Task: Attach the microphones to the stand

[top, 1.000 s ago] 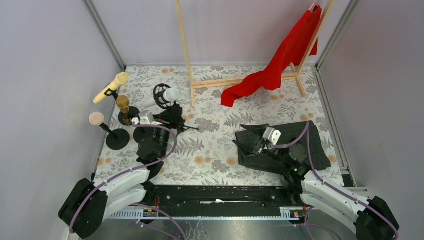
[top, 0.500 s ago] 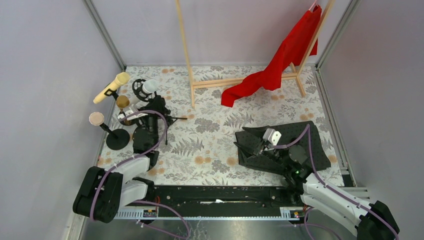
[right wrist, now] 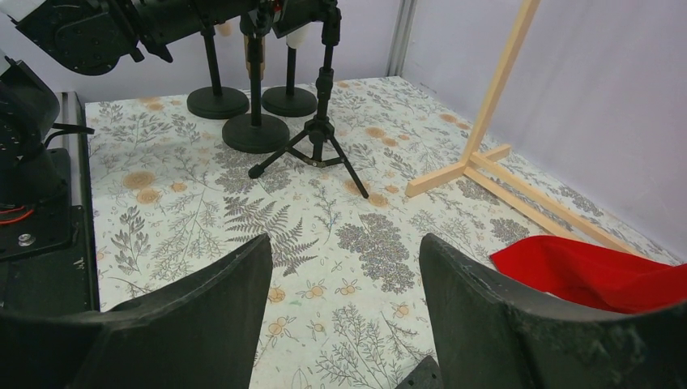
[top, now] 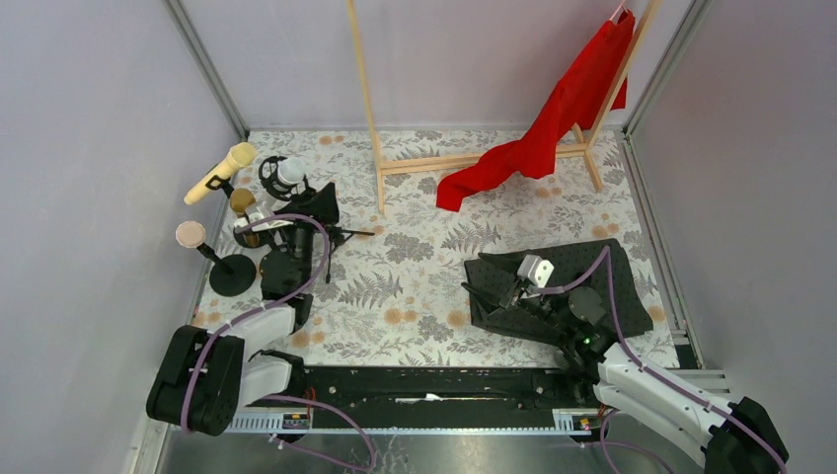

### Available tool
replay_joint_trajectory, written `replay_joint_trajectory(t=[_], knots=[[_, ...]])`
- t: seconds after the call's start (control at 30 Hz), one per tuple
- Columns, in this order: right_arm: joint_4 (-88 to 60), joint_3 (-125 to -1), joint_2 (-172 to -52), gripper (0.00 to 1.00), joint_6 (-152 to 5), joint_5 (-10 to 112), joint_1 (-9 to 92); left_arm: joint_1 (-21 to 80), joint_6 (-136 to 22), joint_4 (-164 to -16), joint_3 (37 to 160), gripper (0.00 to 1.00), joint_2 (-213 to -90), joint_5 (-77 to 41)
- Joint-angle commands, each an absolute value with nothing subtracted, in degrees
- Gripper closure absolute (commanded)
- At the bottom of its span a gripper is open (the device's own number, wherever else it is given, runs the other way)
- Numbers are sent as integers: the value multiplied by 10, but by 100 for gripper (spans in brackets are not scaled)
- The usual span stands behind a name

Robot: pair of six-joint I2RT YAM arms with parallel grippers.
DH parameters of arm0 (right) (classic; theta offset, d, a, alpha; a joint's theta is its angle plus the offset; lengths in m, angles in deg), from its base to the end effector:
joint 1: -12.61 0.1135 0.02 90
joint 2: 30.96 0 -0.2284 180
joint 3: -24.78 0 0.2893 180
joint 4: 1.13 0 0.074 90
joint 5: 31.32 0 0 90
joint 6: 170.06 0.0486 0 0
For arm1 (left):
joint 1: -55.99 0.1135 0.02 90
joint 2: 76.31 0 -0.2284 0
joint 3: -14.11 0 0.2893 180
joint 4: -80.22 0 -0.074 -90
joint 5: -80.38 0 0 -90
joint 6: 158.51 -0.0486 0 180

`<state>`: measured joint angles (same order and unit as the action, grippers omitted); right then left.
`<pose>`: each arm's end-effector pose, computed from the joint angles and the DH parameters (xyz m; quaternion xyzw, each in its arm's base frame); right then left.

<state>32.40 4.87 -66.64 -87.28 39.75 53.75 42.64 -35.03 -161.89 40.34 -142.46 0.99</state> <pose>0.1607 0.1613 0.2047 -0.3593 0.4760 0.3251 0.7339 0.2573 -0.0519 0.1827 -0.1726 0.5335 -0.2811 0.7788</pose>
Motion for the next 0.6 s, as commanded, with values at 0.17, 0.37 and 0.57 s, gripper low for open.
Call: replay_joint_trajectory(t=[0.17, 0.37, 0.57], knots=[[338, 50, -652, 26, -863, 405, 538, 428, -338, -1553, 420, 6, -1345, -26], [334, 44, -658, 26, -856, 419, 539, 428, -298, -1409, 398, 1, -1239, 13], [333, 35, -668, 26, -845, 437, 538, 427, -256, -1267, 380, 1, -1155, 17]])
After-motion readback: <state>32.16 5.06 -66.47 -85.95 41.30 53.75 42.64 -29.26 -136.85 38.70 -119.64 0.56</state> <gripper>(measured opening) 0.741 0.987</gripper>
